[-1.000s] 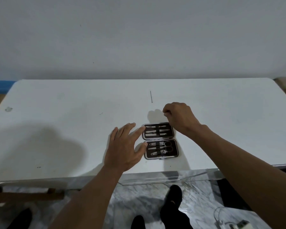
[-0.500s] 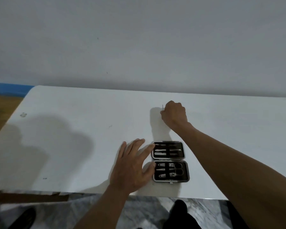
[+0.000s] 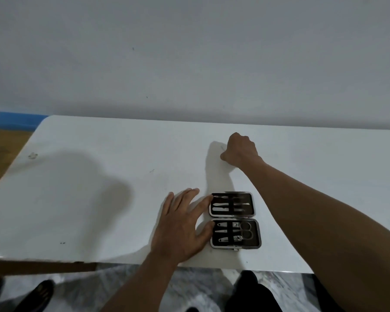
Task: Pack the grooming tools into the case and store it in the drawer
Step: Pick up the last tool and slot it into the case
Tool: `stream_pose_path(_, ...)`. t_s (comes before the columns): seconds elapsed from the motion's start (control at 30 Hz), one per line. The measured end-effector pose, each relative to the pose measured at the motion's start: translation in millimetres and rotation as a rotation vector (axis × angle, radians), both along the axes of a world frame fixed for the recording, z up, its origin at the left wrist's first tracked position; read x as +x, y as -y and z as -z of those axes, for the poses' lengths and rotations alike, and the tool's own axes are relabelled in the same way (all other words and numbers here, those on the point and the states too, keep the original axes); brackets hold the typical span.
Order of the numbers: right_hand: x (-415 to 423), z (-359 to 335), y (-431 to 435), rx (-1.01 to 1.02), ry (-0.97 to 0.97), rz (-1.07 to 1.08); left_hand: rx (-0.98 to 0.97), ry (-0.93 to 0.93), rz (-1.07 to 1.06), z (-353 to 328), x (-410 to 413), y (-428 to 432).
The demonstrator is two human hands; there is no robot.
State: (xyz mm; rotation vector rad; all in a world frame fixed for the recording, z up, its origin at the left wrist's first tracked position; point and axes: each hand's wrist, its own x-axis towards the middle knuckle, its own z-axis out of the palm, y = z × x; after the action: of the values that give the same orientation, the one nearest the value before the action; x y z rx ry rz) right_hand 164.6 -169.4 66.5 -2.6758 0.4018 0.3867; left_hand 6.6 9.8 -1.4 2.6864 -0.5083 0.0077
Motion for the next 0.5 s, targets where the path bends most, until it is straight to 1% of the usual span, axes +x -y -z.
stream_pose_path(0.07,-5,1,2,0.004,-0.029,-0.018,0.003,0.006,0.000,-1,0,0)
stream_pose_path(0.17,-10,2,1,0.010,-0.014,-0.038,-0.004,0.011,-0.004,-1,-1,0)
stream_pose_path(0.3,-16,4,10,0.104,0.048,0.087,0.005,0.023,-0.007,1,0,0)
stream_pose_path(0.37,-21,6,20,0.182,0.086,0.144,0.013,0.036,-0.009,1,0,0)
stream_pose_path(0.5,-43,9,39,0.488,0.146,0.264,0.010,0.056,-0.003,1,1,1)
